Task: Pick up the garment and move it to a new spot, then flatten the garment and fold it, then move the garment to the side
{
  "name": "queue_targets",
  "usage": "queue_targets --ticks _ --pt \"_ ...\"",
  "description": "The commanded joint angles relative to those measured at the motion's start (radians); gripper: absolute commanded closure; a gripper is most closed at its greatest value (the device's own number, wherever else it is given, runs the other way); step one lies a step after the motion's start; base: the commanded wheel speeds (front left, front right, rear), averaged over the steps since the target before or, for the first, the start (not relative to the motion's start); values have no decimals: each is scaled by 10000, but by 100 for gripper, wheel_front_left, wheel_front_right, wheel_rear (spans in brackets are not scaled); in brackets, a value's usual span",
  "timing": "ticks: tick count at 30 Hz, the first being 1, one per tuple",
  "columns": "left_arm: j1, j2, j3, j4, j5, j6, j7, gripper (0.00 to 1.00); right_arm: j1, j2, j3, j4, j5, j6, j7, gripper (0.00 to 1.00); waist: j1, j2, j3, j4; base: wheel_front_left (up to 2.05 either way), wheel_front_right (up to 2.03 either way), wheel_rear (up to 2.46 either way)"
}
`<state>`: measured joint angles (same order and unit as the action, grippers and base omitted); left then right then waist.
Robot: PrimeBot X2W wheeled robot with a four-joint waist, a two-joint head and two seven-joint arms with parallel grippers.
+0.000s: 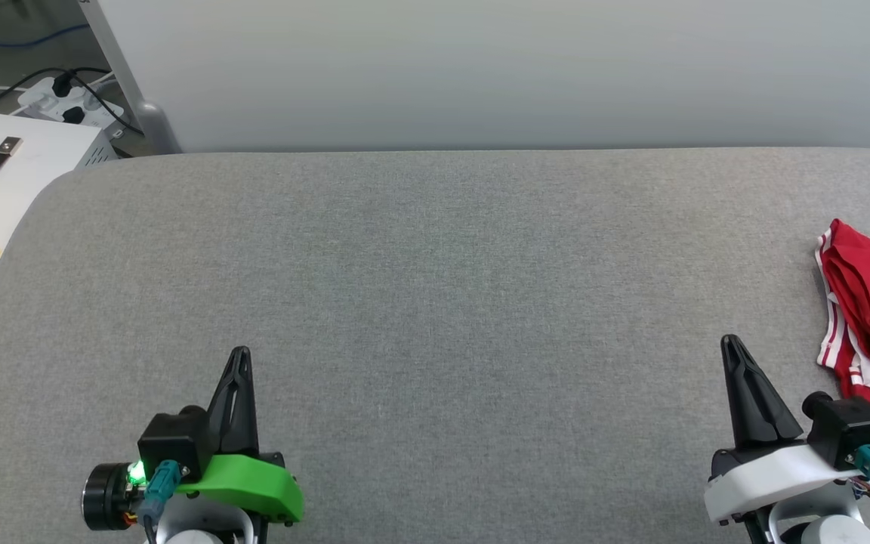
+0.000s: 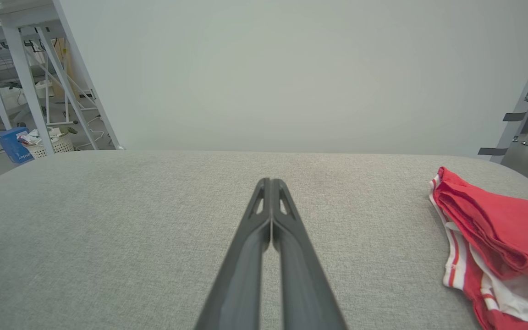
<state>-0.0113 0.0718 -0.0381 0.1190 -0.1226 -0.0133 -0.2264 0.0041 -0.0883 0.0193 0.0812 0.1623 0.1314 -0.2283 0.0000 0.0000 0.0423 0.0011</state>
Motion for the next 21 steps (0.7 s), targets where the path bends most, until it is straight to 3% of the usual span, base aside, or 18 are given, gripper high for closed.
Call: queue_targets --ticks 1,21 --pt "15 -27 28 -74 98 10 60 100 -5 27 -11 -75 -68 -1 73 100 0 0 -5 0 0 0 0" --pt "33 -62 92 -279 305 32 465 100 -12 92 -44 -211 -353 -2 478 100 0 0 -82 -2 0 0 0"
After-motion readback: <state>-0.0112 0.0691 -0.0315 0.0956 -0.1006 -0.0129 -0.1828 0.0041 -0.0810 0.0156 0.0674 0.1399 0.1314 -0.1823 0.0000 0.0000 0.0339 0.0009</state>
